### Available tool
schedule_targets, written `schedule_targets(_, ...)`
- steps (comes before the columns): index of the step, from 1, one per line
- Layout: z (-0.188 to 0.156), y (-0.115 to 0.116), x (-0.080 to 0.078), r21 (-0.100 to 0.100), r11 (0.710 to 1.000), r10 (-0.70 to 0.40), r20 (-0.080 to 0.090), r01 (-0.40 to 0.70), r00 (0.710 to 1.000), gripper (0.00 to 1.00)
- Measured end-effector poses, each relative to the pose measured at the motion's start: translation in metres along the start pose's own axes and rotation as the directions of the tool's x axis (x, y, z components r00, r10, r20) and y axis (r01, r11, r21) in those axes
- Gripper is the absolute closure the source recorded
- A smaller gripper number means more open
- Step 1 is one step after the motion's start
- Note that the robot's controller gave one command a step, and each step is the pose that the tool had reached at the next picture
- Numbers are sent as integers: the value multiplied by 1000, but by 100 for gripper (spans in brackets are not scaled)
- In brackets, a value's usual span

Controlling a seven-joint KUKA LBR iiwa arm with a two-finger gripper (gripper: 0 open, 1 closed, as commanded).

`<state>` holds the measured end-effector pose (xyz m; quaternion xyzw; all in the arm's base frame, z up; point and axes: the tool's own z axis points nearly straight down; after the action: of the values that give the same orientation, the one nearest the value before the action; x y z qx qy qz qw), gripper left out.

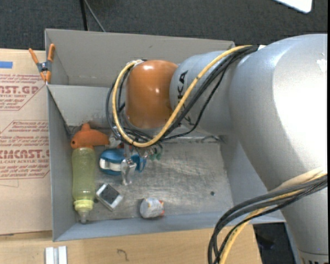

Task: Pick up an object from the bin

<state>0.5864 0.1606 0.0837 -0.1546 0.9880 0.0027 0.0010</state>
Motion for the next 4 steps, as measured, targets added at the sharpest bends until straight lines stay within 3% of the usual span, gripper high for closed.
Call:
schedule_targets(1, 0, 0, 0, 0, 1000, 0, 2, 0, 1000, 100)
schedule_targets(2, -38, -3, 7, 4, 1000, 16, -9, -16, 1000, 100)
schedule_targets(3, -101, -1, 7, 4, 999, 49, -5, -49, 999, 100)
schedule_targets(4, -27, -9, 5, -2, 999, 41, 4, -41, 999, 0)
